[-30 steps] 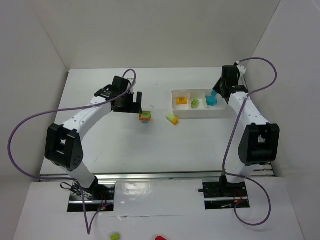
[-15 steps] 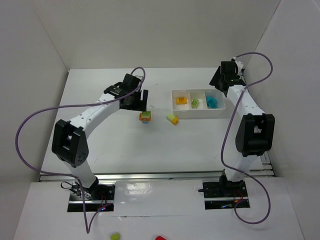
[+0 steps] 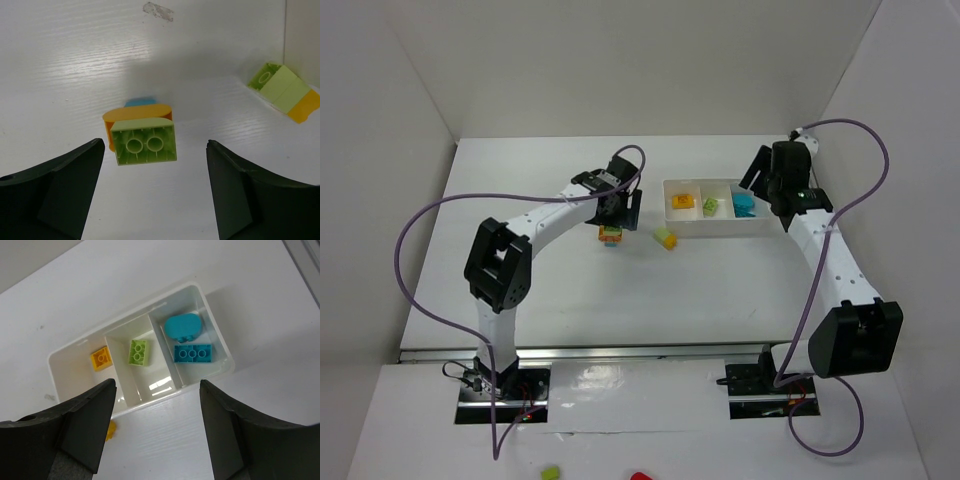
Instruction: Sort the legos into containers by color
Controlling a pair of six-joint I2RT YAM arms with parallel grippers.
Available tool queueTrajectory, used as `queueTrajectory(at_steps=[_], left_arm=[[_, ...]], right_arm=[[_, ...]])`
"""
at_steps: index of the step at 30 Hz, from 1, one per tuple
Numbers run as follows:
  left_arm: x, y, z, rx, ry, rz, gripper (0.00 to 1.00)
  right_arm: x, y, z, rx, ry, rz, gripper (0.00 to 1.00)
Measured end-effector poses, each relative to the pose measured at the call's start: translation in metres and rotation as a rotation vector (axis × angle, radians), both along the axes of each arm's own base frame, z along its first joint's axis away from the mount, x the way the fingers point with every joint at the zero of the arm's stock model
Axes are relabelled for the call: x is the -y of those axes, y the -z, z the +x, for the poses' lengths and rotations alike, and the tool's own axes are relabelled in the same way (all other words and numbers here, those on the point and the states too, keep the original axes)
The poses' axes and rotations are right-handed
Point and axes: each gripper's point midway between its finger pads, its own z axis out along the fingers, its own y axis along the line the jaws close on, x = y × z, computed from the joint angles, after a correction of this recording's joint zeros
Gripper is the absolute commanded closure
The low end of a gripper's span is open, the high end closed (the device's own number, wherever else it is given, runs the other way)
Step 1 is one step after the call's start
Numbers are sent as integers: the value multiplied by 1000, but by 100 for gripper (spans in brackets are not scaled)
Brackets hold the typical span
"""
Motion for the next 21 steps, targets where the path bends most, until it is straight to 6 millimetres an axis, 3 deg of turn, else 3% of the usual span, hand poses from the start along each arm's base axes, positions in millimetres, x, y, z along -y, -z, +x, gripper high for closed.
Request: queueTrajectory(at_steps=[5,11,15,21], left_arm=[[-5,5,9,4,-57,43,14],[-13,18,5,-29,-87,87,22],[-14,21,4,-36,-88,93,37],[-13,20,3,-38,-79,89,69]], right_arm=[[0,8,-7,-36,0,-2,24],[1,15,-11,-61,0,-4,24],[1,20,-14,-74,0,-5,24],[0,22,-16,-86,-10,-4,24]])
